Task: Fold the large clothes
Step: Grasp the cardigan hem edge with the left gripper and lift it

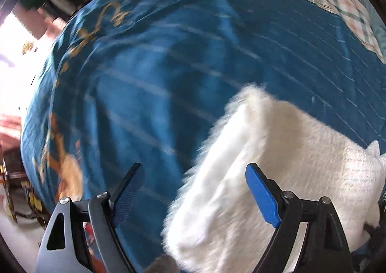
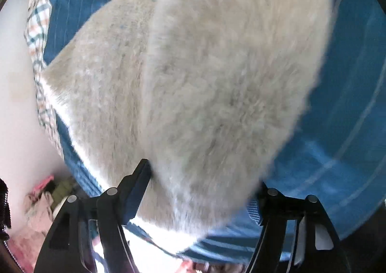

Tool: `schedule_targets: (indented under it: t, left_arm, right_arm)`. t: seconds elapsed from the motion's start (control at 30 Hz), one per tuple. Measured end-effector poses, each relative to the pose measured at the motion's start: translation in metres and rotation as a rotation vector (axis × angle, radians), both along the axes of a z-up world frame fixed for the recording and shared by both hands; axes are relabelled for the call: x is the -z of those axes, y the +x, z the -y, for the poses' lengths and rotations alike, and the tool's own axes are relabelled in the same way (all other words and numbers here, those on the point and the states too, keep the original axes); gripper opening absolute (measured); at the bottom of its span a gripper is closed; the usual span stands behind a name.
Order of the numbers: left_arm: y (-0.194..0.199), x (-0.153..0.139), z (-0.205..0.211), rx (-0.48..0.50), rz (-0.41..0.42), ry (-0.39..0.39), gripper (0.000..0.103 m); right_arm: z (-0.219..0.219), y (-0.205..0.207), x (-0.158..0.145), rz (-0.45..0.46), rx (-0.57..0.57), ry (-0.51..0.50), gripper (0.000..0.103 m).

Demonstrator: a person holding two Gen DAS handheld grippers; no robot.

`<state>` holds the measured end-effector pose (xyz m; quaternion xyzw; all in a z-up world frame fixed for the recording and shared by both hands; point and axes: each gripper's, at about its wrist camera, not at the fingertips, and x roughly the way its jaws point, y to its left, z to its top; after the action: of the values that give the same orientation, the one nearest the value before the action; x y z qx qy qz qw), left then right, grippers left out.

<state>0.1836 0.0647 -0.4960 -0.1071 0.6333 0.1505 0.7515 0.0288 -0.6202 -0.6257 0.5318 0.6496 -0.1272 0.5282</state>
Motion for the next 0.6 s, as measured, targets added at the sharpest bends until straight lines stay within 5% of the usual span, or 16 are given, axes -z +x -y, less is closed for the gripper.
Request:
schedule_targets:
  t: [0.13,0.3,0.43,0.6]
  left_arm:
    - [0.03,0.019,0.021,0.038,0.005,-0.009,0.085]
    - [0.058,0.045,0.044,0.093,-0.02,-0.023,0.083]
    - [0.058,0.04,0.045,0.106,0.004,0.049,0.027]
    - [0.041,0.02,0.042,0.114,0.049,0.073,0.016]
  right_arm:
    - [0.01,0.015,-0.048,0.017,-0.271,-0.116,0.072]
    - [0.03,0.088,-0.094,0.228,-0.477,-0.23,0.072]
    - [0.023,0.183,-0.078,0.366,-0.661,-0.302,0.075]
    - [0.009,0.252,-0.048,0.454,-0.933,-0.237,0.075]
